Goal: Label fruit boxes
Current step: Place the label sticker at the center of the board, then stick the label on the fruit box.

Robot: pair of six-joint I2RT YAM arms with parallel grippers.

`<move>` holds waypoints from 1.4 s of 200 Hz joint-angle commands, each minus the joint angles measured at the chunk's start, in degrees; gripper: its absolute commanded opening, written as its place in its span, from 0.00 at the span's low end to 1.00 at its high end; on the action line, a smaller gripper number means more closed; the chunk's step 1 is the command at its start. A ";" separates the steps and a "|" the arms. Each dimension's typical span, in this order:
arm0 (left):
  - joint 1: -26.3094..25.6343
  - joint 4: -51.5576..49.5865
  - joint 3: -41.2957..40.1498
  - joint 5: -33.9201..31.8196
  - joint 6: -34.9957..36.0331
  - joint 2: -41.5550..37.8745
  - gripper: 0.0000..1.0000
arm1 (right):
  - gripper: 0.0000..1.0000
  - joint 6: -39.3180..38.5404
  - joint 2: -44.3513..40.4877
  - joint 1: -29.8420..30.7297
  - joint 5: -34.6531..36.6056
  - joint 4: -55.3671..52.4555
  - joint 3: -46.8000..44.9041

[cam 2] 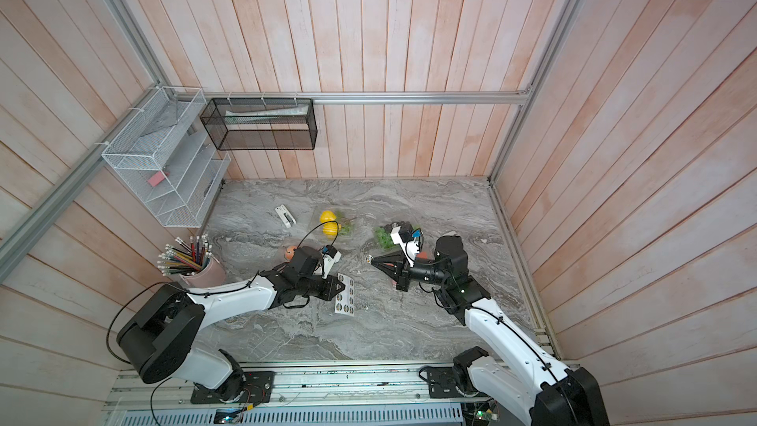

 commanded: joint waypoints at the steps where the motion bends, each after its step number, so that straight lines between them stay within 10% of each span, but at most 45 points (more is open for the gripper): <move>1: 0.10 -2.69 1.93 -3.79 1.49 0.09 0.22 | 0.00 1.30 -0.73 -0.24 1.08 -0.68 -0.54; 112: 3.44 -10.64 8.49 -2.92 1.66 -5.93 0.39 | 0.00 7.10 5.47 -0.23 5.28 -5.46 5.28; 280: 25.29 -12.36 31.84 9.69 8.93 5.22 0.27 | 0.00 27.96 48.12 1.07 9.42 -18.12 46.75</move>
